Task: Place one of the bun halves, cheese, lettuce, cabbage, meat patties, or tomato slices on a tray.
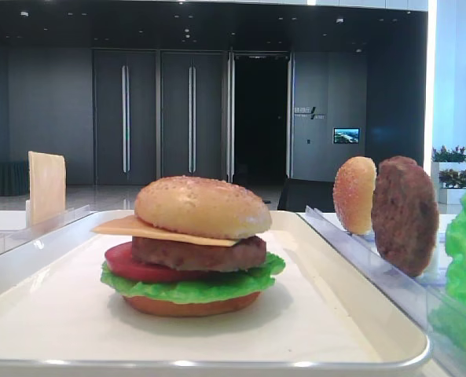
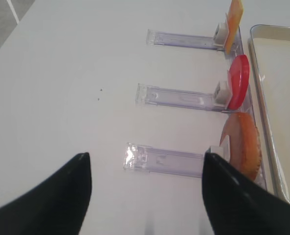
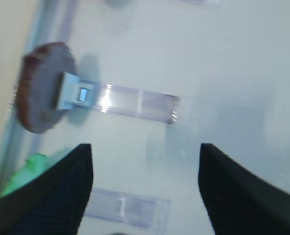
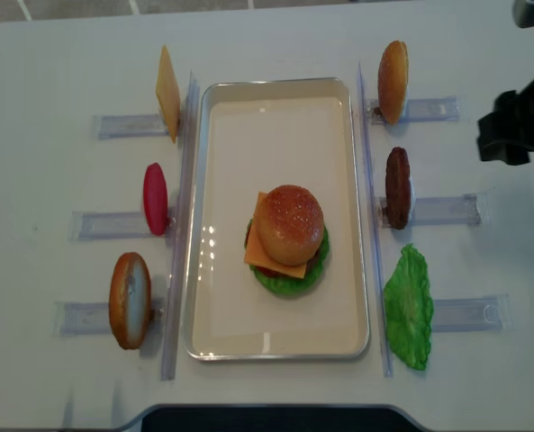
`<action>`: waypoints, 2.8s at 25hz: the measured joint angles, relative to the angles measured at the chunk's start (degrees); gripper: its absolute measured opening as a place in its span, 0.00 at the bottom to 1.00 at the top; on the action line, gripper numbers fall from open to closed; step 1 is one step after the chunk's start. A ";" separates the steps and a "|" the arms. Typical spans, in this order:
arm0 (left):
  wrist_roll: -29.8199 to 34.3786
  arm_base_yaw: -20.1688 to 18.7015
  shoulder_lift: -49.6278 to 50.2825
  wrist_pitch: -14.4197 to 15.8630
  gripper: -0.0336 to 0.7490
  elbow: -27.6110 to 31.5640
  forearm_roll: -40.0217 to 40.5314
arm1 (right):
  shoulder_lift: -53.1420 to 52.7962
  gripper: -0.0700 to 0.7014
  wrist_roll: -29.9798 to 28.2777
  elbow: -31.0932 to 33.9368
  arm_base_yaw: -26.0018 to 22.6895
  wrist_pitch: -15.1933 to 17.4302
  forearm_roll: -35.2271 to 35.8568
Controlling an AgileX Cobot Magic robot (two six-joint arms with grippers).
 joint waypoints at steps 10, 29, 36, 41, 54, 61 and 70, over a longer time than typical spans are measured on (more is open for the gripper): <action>0.00 0.00 0.00 0.00 0.73 0.00 0.00 | -1.50 0.70 5.27 0.00 -9.65 11.15 -9.78; 0.00 0.00 0.00 0.00 0.73 0.00 0.00 | -36.97 0.70 7.12 26.37 -7.50 10.17 -9.81; 0.00 0.00 0.00 0.00 0.73 0.00 0.00 | -54.83 0.70 8.19 27.64 -7.50 8.93 -9.86; 0.00 0.00 0.00 0.00 0.73 0.00 0.00 | -64.60 0.70 8.28 27.81 -7.50 8.93 -9.86; 0.00 0.00 0.00 0.00 0.73 0.00 0.00 | -74.35 0.70 11.07 27.99 -7.50 8.93 -11.96; 0.00 0.00 0.00 0.00 0.73 0.00 0.00 | -74.35 0.70 11.07 27.99 -7.50 8.93 -11.96; 0.00 0.00 0.00 0.00 0.73 0.00 0.00 | -74.35 0.70 11.07 27.99 -7.50 8.93 -12.01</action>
